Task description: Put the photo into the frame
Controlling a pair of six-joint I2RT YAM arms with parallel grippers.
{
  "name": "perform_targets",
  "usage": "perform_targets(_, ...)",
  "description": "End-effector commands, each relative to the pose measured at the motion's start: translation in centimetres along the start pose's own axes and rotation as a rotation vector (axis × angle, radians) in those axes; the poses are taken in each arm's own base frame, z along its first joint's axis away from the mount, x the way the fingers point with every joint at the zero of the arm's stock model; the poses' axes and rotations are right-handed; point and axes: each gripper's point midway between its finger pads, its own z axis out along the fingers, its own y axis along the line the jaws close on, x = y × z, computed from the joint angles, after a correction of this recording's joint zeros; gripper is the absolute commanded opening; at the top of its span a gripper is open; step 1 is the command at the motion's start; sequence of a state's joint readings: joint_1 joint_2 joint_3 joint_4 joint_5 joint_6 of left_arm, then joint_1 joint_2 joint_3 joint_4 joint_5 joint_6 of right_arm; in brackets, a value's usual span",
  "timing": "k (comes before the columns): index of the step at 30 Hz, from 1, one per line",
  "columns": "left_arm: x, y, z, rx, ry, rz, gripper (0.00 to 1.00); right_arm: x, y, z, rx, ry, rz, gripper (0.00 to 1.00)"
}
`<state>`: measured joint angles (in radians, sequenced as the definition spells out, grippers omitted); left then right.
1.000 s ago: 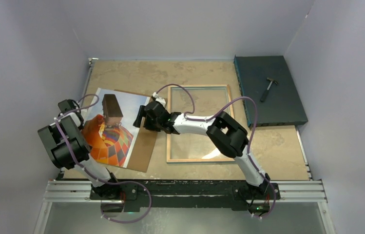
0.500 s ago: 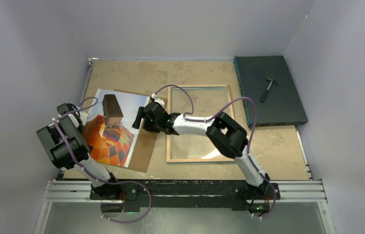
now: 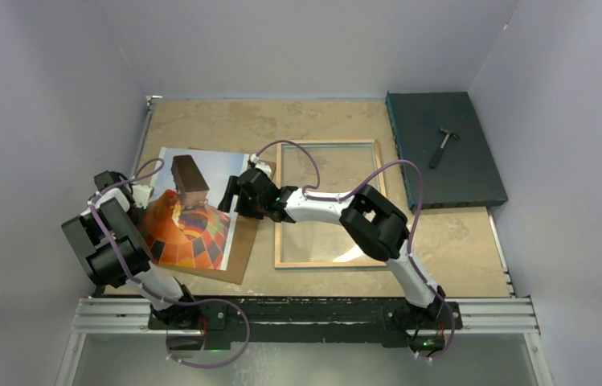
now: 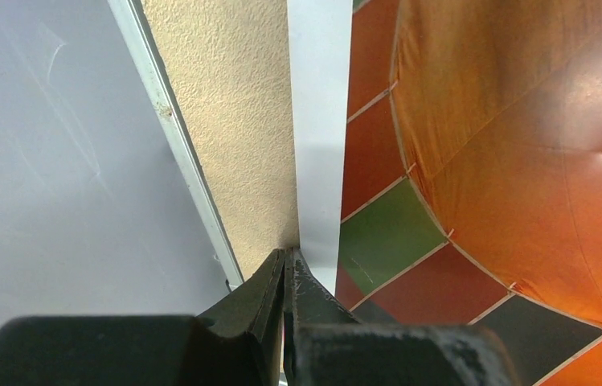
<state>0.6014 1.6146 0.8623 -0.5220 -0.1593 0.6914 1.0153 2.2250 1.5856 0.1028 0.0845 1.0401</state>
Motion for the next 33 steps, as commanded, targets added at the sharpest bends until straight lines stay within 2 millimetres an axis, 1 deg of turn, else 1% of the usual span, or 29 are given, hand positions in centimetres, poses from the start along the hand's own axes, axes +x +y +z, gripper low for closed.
perform_targets(1, 0.6, -3.3, 0.3, 0.141, -0.005, -0.018, 0.0, 3.1, -2.2, 0.8, 0.074, 0.091, 0.008, 0.82)
perform_targets(5, 0.3, -3.9, 0.6, 0.155, -0.013, -0.031, 0.0, 3.8, -2.4, 1.3, 0.089, 0.107, 0.013, 0.82)
perform_targets(10, -0.2, -5.0, 0.7, 0.162, -0.019, -0.021, 0.0, 5.1, -2.6, 2.2, 0.083, 0.153, 0.044, 0.82)
perform_targets(12, -0.2, -5.5, 0.9, 0.159, -0.017, -0.015, 0.0, 5.2, -2.5, 2.6, 0.078, 0.155, 0.057, 0.82)
perform_targets(16, -0.1, -6.2, 1.6, 0.149, -0.002, 0.001, 0.0, 5.8, -1.4, 2.8, 0.014, 0.188, 0.082, 0.82)
perform_targets(19, -0.2, -6.5, 1.9, 0.149, 0.003, 0.006, 0.0, 6.7, -0.6, 2.2, -0.04, 0.238, 0.11, 0.82)
perform_targets(23, -0.3, -6.8, 2.1, 0.15, 0.004, 0.013, 0.0, 6.5, 1.3, 1.8, -0.123, 0.243, 0.158, 0.82)
perform_targets(28, -0.3, -7.0, 2.0, 0.154, 0.002, 0.017, 0.0, 6.7, 2.5, 1.4, -0.185, 0.267, 0.221, 0.82)
perform_targets(29, -0.3, -7.1, 2.0, 0.155, 0.001, 0.018, 0.0, 6.8, 2.5, 1.3, -0.195, 0.272, 0.234, 0.82)
perform_targets(33, -0.2, -7.3, 1.9, 0.16, -0.002, 0.021, 0.0, 6.5, 3.4, 0.4, -0.267, 0.269, 0.301, 0.83)
